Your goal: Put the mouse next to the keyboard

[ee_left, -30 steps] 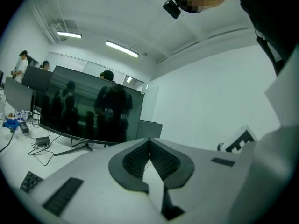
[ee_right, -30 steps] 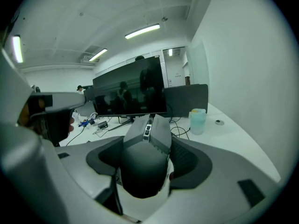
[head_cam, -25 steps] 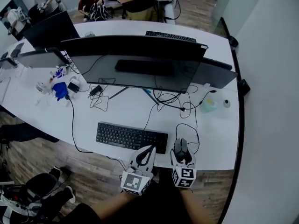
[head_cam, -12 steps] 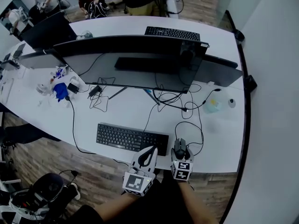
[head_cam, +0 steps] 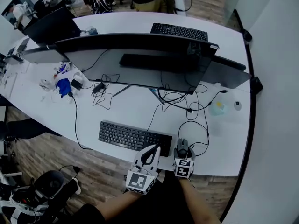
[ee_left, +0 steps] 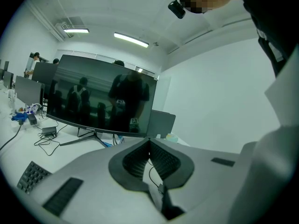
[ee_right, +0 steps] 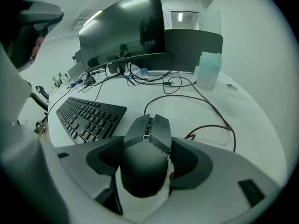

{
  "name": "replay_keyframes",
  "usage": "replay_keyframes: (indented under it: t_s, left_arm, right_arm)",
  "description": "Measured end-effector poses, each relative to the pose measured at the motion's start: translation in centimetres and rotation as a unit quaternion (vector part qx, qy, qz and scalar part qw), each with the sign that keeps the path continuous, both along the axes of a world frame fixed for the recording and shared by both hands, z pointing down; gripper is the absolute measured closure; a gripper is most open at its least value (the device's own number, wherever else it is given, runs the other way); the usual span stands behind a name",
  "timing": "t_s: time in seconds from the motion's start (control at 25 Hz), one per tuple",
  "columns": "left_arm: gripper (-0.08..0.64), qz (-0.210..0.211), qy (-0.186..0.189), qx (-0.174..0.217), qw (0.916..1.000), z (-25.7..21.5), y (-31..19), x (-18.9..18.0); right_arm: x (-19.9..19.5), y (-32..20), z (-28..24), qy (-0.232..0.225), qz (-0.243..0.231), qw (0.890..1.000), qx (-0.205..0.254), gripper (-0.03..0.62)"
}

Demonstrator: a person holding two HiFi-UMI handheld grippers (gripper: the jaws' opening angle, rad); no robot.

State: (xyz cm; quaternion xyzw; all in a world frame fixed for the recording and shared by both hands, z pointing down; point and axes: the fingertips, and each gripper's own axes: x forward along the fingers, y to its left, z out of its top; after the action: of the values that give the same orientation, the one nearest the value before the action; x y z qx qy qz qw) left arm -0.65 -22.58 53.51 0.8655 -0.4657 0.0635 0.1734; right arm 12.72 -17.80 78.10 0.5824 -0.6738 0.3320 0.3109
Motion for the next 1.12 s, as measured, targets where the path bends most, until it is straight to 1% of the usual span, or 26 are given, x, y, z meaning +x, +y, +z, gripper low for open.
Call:
replay_keyframes:
  t_s: [0.08, 0.2, 0.48, 0.68, 0.76, 0.88, 0.96, 1.04, 1.12]
  left_arm:
    - [0.548, -0.001, 0.001, 0.001, 1.0000, 0.0, 0.0, -0.1]
    - [0.548, -0.006, 0.003, 0.001, 1.0000, 0.0, 0.2, -0.7]
    - [0.548, -0.007, 0.005, -0.004, 1.0000, 1.0, 0.9, -1.6]
    - [0.548, -0.006, 0.012, 0.003, 0.9999, 0.6, 1.0, -1.9]
    - [0.548, -0.004, 0.020, 0.006, 0.9998, 0.3, 1.2, -1.9]
    - [0.548, 0.001, 0.037, 0.016, 0.9992, -0.6, 1.7, -2.0]
    - [0.548, 0.009, 0.044, 0.029, 0.9986, -1.4, 2.2, -2.1]
    - [0.548, 0.017, 0.046, 0.036, 0.9981, -2.0, 2.8, -2.1]
    - [0.548, 0.023, 0.052, 0.034, 0.9978, -2.2, 3.4, -2.0]
  right_arm:
    - [0.1, 0.2, 0.7, 0.002, 0.004, 1.000, -0.005, 0.279]
    - [0.1, 0.2, 1.0, 0.008, 0.007, 1.000, 0.000, 0.279]
    - [-0.1, 0.2, 1.3, 0.005, 0.011, 1.000, 0.003, 0.279]
    - [0.1, 1.0, 1.1, -0.006, 0.025, 0.999, -0.026, 0.273]
    - [0.4, 1.4, 0.5, -0.007, 0.031, 0.999, -0.027, 0.272]
    - [0.4, 2.1, -1.1, -0.016, 0.040, 0.999, -0.017, 0.272]
    - [0.1, 2.5, -2.8, -0.032, 0.050, 0.998, -0.007, 0.272]
    - [-0.3, 2.8, -4.9, -0.052, 0.059, 0.997, 0.014, 0.272]
    - [-0.8, 3.1, -7.6, -0.067, 0.062, 0.995, 0.046, 0.273]
